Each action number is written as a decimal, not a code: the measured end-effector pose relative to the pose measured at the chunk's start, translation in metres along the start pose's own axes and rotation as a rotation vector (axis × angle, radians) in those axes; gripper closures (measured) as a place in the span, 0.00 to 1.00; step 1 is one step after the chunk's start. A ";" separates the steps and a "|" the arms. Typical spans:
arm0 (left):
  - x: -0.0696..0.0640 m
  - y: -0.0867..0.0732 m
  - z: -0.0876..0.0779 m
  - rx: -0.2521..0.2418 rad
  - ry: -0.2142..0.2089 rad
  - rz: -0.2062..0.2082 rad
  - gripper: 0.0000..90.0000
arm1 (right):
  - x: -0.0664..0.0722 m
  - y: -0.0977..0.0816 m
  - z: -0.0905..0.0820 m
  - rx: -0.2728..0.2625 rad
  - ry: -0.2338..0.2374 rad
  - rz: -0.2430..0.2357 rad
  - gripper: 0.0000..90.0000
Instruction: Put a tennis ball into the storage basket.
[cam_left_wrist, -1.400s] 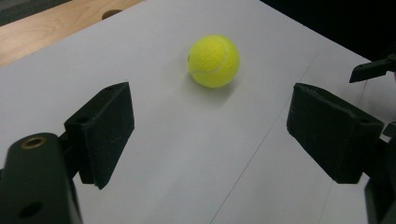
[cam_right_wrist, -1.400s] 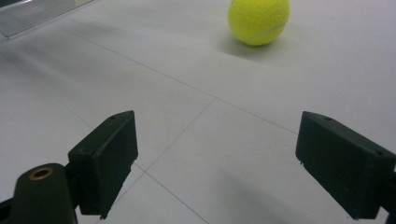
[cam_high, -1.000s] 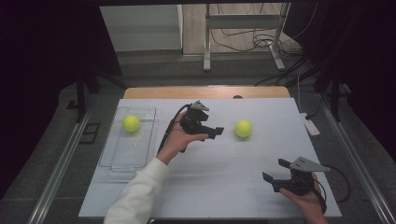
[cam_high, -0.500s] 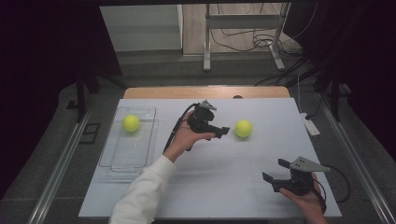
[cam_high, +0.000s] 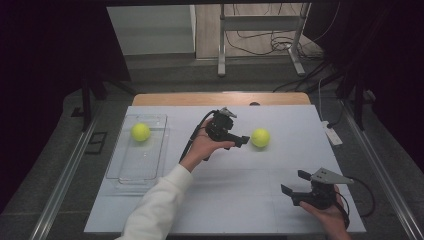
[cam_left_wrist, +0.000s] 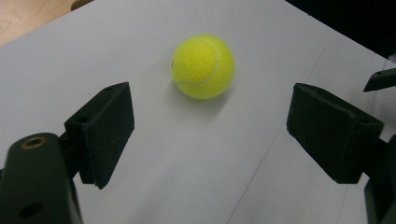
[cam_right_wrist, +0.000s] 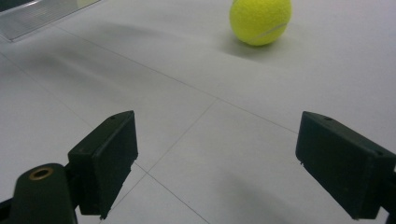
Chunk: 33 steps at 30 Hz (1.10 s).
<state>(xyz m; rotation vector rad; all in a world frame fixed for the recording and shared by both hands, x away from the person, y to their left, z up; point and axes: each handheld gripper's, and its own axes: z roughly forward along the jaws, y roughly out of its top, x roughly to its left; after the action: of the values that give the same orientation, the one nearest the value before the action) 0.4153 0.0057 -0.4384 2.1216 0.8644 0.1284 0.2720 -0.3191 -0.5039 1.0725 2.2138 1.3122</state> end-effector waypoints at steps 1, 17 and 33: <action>0.000 0.000 0.000 0.000 0.000 0.000 0.18 | 0.000 0.000 0.000 0.000 0.000 0.000 0.15; -0.004 0.009 0.012 0.014 -0.015 0.017 0.17 | 0.000 0.000 0.000 0.001 -0.002 0.000 0.15; -0.007 0.018 0.025 0.025 -0.022 0.024 0.17 | 0.000 0.000 0.000 0.002 0.000 0.004 0.15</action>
<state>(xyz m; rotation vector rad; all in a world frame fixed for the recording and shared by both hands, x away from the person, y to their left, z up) 0.4290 -0.0227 -0.4405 2.1532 0.8317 0.1075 0.2721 -0.3190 -0.5043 1.0779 2.2142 1.3117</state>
